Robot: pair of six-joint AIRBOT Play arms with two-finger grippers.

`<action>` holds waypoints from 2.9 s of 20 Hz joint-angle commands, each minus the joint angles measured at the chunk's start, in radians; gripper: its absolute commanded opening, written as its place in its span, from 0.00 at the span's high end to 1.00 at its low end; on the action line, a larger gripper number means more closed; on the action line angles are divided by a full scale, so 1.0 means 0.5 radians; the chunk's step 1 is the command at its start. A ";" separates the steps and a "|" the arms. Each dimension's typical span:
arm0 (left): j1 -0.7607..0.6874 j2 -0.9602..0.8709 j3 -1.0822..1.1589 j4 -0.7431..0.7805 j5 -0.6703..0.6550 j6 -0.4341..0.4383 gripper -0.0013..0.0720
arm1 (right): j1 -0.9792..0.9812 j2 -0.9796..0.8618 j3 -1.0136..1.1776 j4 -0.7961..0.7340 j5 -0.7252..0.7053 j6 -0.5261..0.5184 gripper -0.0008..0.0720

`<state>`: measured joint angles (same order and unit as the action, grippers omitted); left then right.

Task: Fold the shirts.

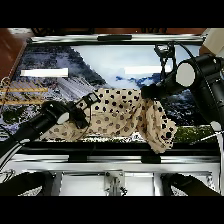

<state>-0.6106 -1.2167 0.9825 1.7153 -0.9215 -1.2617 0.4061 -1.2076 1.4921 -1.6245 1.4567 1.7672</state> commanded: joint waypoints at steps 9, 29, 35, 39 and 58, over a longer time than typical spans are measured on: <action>0.494 -0.233 0.522 -0.865 -0.645 -0.109 0.23 | 0.000 -0.002 -0.001 -0.013 -0.005 -0.023 0.91; 0.313 -0.842 0.807 -0.639 -0.479 -0.051 0.92 | 0.000 0.001 -0.001 -0.021 0.004 -0.092 0.91; 0.371 -0.406 1.441 -0.087 -0.500 -0.283 0.92 | 0.000 0.051 0.234 -0.211 -0.011 -0.098 0.91; 0.501 -0.063 1.812 0.014 -0.500 -0.513 0.92 | 0.000 0.166 0.562 -0.298 -0.167 -0.056 0.92; 0.255 0.553 0.737 0.501 -0.748 -1.221 0.92 | 0.002 0.110 0.436 -0.116 0.356 0.089 0.92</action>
<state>-0.4892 -0.9367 1.5669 1.8400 -1.3163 -1.7679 0.4065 -1.1000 1.8141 -1.6463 1.5997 1.7882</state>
